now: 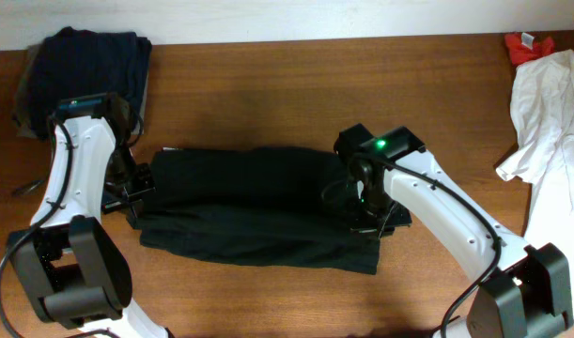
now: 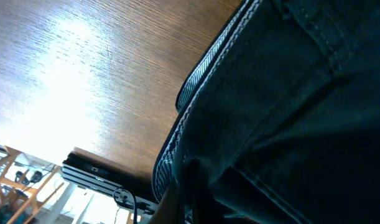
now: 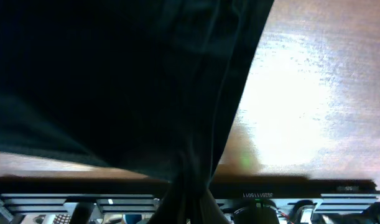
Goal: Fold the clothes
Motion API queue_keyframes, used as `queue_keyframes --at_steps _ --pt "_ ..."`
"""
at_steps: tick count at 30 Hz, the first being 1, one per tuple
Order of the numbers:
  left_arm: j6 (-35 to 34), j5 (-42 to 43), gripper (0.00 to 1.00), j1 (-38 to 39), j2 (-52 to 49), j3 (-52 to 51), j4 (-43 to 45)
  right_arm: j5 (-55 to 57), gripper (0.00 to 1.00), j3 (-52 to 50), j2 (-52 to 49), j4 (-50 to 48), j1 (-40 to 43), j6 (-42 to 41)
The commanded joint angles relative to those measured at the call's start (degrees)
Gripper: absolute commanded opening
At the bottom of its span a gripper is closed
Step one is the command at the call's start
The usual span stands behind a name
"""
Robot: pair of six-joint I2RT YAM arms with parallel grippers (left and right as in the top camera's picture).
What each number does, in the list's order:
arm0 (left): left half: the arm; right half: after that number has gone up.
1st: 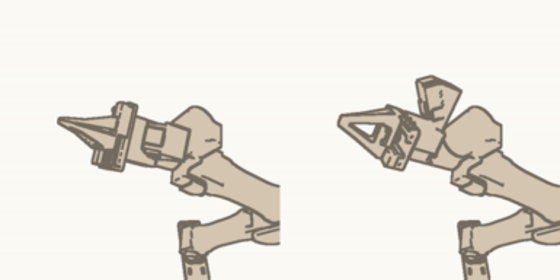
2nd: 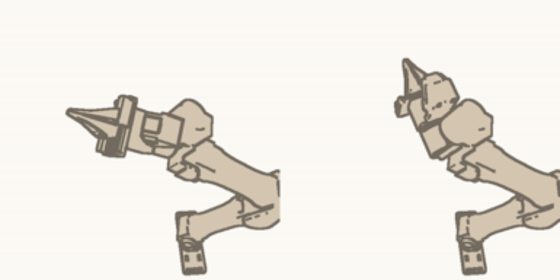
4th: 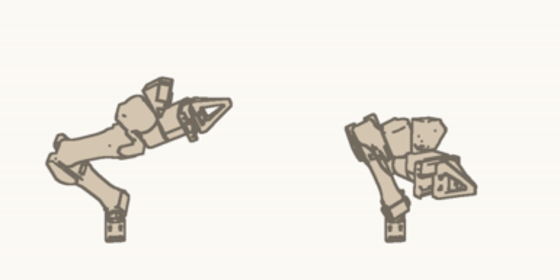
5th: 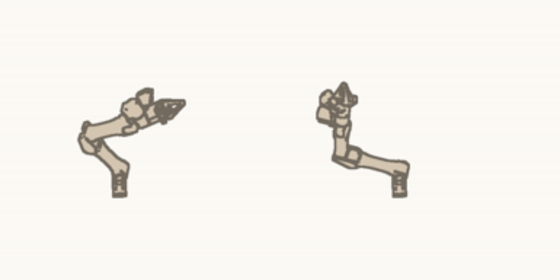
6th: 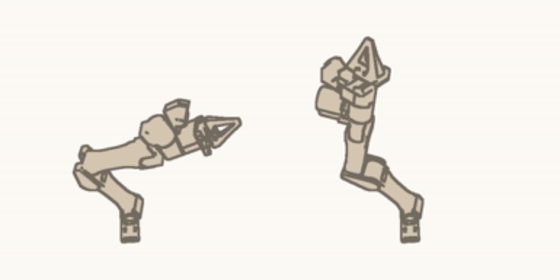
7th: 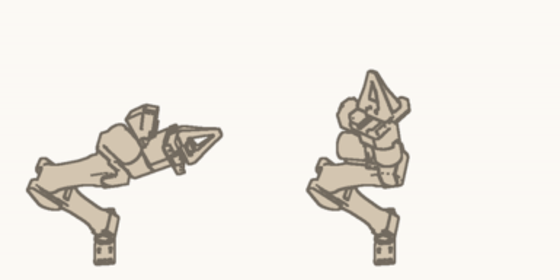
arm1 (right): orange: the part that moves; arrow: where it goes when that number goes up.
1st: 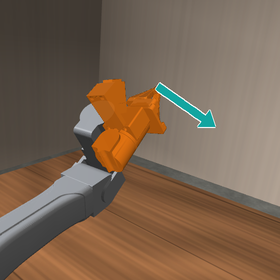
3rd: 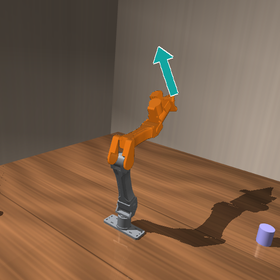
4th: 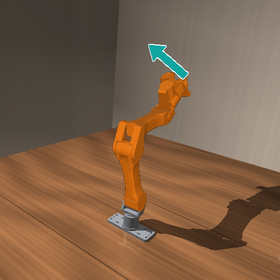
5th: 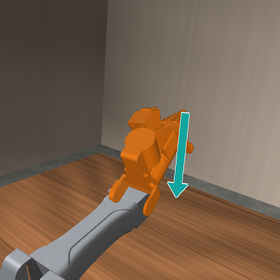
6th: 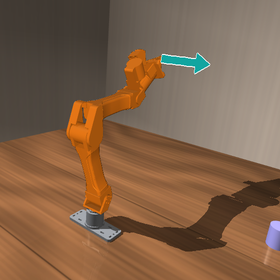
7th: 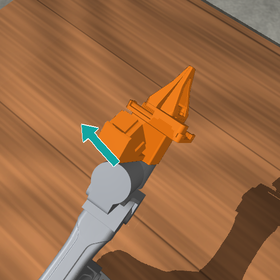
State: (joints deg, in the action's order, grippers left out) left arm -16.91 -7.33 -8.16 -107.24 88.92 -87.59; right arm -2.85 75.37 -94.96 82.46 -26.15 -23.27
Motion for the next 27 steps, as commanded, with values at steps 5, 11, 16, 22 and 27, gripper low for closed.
queue_keyframes --at_steps 5,11,16,22,27 --pt "-1.75 -1.97 0.02 -1.18 1.42 -0.83 0.13 -0.42 0.04 -6.32 1.38 -4.33 0.00 -1.27" --pt "-5.01 -4.00 0.02 -1.16 1.42 -0.85 -1.88 -0.94 0.04 -6.36 1.38 -1.36 -0.04 -0.98" --pt "-9.29 -5.62 0.02 -1.16 1.42 -0.85 -5.66 -0.79 0.04 -6.38 1.38 -1.07 -0.04 -1.03" --pt "-9.44 -4.85 0.21 -0.94 1.42 -0.90 -6.80 -1.03 0.29 -6.38 1.38 -1.01 -0.04 -1.03" --pt "-9.40 -2.75 0.57 -0.94 1.42 -0.94 -7.69 -1.03 0.84 -6.38 1.38 -0.68 -0.04 -1.03"
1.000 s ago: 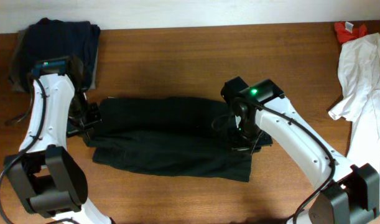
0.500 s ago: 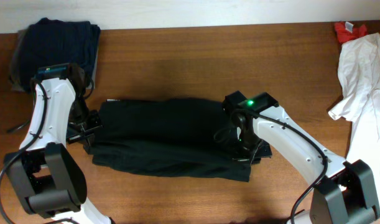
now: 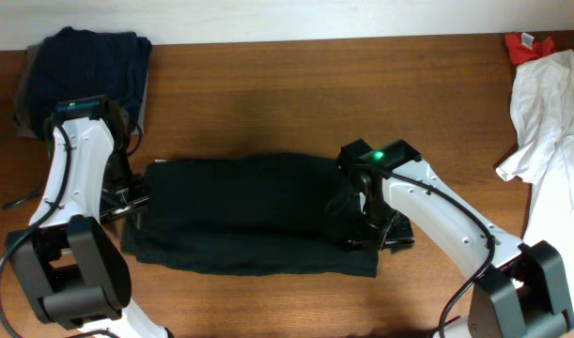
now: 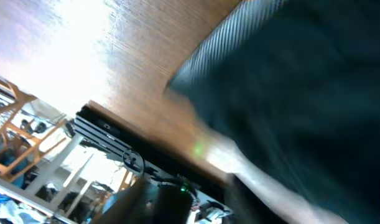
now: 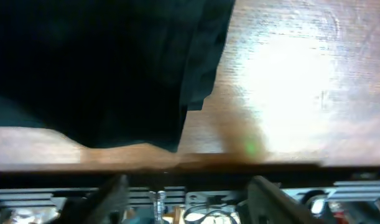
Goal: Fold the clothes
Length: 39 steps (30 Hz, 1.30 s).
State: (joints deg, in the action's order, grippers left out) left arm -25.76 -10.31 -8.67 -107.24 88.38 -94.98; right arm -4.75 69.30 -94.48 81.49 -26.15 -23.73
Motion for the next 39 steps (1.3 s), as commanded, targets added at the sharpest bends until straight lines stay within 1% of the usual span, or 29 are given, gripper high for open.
queue_keyframes --at_steps 1,3,6,9,10,11,13,14,15,16,17,18,19,21,24,29,34,37,39 --pt "-0.55 0.20 0.57 -0.44 1.42 -0.39 -0.31 0.90 0.86 -0.31 0.90 0.24 -0.04 -0.57" --pt "-0.55 0.20 0.57 -0.37 1.42 -0.39 -0.15 0.92 0.87 -0.31 0.90 -0.13 -0.04 -0.55" --pt "-0.55 0.22 0.57 0.20 1.42 -0.39 0.55 0.94 0.94 -0.28 0.90 -1.14 -0.04 -0.31" --pt "-0.28 1.46 0.56 1.38 1.42 -0.39 3.02 1.07 0.96 -0.09 0.90 -2.54 0.07 1.31" --pt "-0.31 1.84 0.52 1.84 1.42 -0.39 4.48 0.98 0.96 0.37 0.90 -2.93 0.48 1.40" --pt "-0.26 2.16 0.42 2.58 1.42 -0.39 6.62 -0.11 0.96 1.46 0.90 -2.78 1.22 1.79" --pt "0.81 3.58 0.24 4.76 1.40 -0.39 10.29 -4.57 0.96 5.31 0.90 -1.44 2.80 6.38" --pt "1.75 4.55 0.17 6.34 1.40 -0.59 11.98 -6.43 0.91 7.98 0.90 -1.55 3.43 8.09" --pt "1.84 5.05 0.12 7.41 1.40 -0.90 13.00 -7.50 0.75 9.49 0.90 -2.43 3.65 8.98" --pt "1.84 5.68 0.05 8.79 1.40 -1.49 14.14 -8.74 0.30 10.58 0.90 -4.52 3.67 8.92" --pt "1.84 6.36 0.01 9.88 1.40 -2.21 15.10 -9.86 0.13 10.64 0.90 -6.03 3.54 8.92" --pt "1.84 7.17 0.01 11.23 1.40 -3.45 16.52 -11.02 0.07 10.51 0.72 -7.89 2.95 8.92" --pt "1.84 7.74 0.01 12.63 1.40 -5.11 18.10 -11.13 0.05 10.12 0.31 -8.83 2.05 8.92" --pt "1.86 7.78 0.01 14.64 1.40 -8.31 20.79 -11.10 0.05 8.48 -0.33 -10.93 0.20 8.70" --pt "1.81 8.02 0.01 17.22 1.40 -14.78 26.16 -11.15 0.04 3.28 -1.55 -17.97 -2.84 6.25" --pt "1.79 7.98 0.02 16.96 1.40 -21.29 30.05 -11.10 0.04 -6.32 -4.04 -26.86 -4.22 0.79" --pt "1.81 7.98 0.02 13.73 1.40 -22.73 29.86 -10.45 0.04 -16.65 -4.70 -32.54 -2.89 0.63" --pt "1.79 7.98 0.02 12.85 1.40 -22.73 29.64 -6.99 0.04 -20.81 -4.70 -32.61 0.90 -3.98" --pt "1.79 7.98 0.02 12.83 1.40 -22.73 29.59 -6.97 0.04 -22.03 -4.70 -31.08 4.11 -5.16"
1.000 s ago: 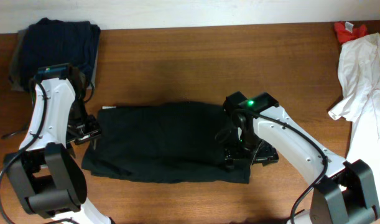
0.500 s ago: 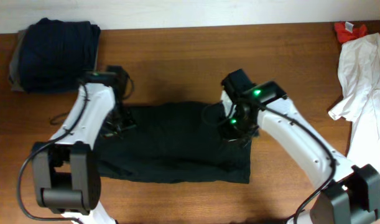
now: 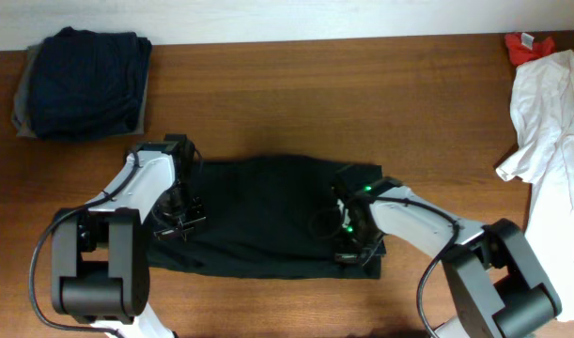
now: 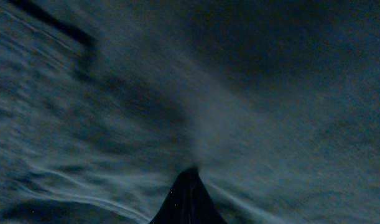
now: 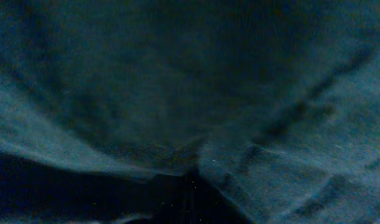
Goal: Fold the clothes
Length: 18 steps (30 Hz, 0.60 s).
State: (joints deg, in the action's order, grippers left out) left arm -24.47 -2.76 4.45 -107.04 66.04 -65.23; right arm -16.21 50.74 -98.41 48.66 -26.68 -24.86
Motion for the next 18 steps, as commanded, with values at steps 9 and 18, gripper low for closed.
queue_keyframes --at_steps 9,18 --pt "0.48 0.46 0.01 -0.11 1.77 -0.35 -1.68 6.54 0.04 1.68 0.26 9.88 20.70 0.72" --pt "-0.31 2.01 0.01 4.17 23.41 -0.33 -1.46 6.51 0.04 14.56 7.21 26.23 20.57 6.23"
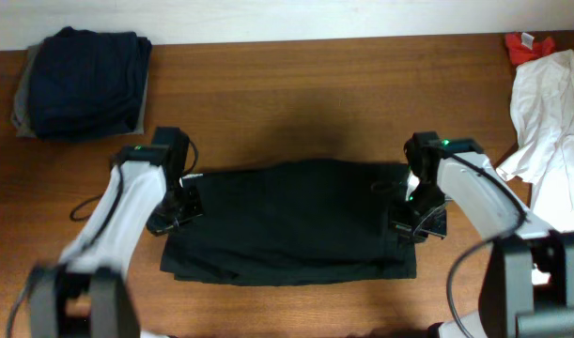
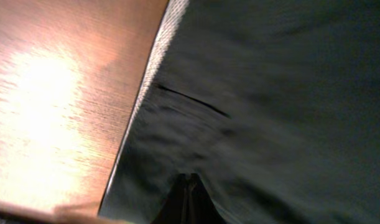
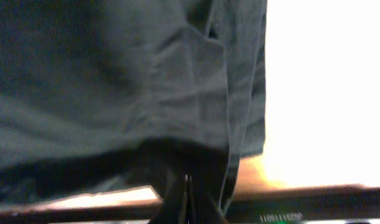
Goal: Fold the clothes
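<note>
A dark green-black garment (image 1: pixel 287 221) lies folded into a wide band across the middle of the wooden table (image 1: pixel 296 103). My left gripper (image 1: pixel 177 208) is at its left end. In the left wrist view it (image 2: pixel 190 182) is shut, with the cloth (image 2: pixel 270 93) pinched at its tips beside the ribbed hem. My right gripper (image 1: pixel 411 223) is at the garment's right end. In the right wrist view it (image 3: pixel 187 182) is shut, with folds of the cloth (image 3: pixel 115 74) gathered at its tips.
A folded navy pile (image 1: pixel 80 70) sits at the back left corner. A crumpled white garment (image 1: pixel 550 122) lies along the right side, with a small red item (image 1: pixel 526 45) behind it. The dark garment's front edge lies near the table's front edge.
My right gripper has moved from inside the garment's right part to its right end, and that end now reaches further right. My left gripper now sits at the left hem, with table showing beside it.
First both grippers held the garment's ends, the cloth loosely bunched. Then the jaws were open beside a flatter, folded garment. Later both were shut, further in on the cloth. Now they are at the two ends and the band is longer.
</note>
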Motion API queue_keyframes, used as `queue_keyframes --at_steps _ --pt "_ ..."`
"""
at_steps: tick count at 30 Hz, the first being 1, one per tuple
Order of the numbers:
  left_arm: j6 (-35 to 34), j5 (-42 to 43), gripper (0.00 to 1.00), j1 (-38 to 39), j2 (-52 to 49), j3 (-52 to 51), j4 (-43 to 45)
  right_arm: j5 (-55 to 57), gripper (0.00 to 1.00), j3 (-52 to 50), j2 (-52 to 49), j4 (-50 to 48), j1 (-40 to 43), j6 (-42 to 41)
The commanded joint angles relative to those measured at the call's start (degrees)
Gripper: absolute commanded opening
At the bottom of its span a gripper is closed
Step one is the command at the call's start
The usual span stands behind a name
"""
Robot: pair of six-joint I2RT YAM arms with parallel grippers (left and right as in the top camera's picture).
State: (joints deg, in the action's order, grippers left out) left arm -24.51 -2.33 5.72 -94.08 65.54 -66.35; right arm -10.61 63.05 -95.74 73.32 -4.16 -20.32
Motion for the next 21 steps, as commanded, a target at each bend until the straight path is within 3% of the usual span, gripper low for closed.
queue_keyframes --at_steps 1,2,4,6,8,10,11,14,15,16,19,21 --pt "-0.26 1.55 0.01 4.09 12.57 0.17 -0.79 0.85 0.04 2.01 5.99 1.90 -3.37 1.68" --pt "-0.26 1.55 0.03 5.40 14.34 0.17 -1.29 0.59 0.04 1.84 6.91 2.05 -4.63 1.68" --pt "-0.28 3.02 0.24 8.59 16.41 0.11 -1.60 -1.14 0.08 1.14 9.01 1.90 -9.40 1.68" --pt "-0.28 6.08 0.32 11.43 16.06 -0.07 -0.94 -2.91 0.15 0.70 9.57 0.22 -14.69 1.66" --pt "-0.28 8.55 0.37 14.25 14.88 -1.25 0.85 -4.24 0.46 0.46 9.11 -3.50 -21.05 1.38" --pt "-0.33 10.32 0.38 17.05 13.22 -3.76 3.80 -4.15 0.52 0.35 8.17 -7.37 -26.43 -1.42" --pt "-1.64 10.43 0.38 18.38 12.13 -5.38 5.20 -4.13 0.51 0.20 7.67 -9.09 -28.39 -3.08" --pt "-4.63 10.54 0.37 19.80 9.07 -9.44 9.38 -2.25 0.34 0.11 5.79 -11.80 -32.30 -8.83" --pt "-4.63 10.62 0.33 19.78 8.15 -10.34 10.34 -2.38 0.31 0.11 5.22 -12.48 -32.39 -9.18" --pt "-4.61 11.04 0.22 19.76 6.60 -11.89 12.24 -2.84 0.22 0.09 4.20 -13.81 -32.50 -9.18" --pt "-4.59 13.44 0.12 19.76 4.42 -14.10 15.85 -2.89 0.07 0.09 2.27 -14.45 -32.57 -9.16" --pt "-4.59 16.26 0.03 19.80 3.04 -15.78 18.84 -3.15 0.04 -0.13 0.61 -14.71 -32.72 -9.14"
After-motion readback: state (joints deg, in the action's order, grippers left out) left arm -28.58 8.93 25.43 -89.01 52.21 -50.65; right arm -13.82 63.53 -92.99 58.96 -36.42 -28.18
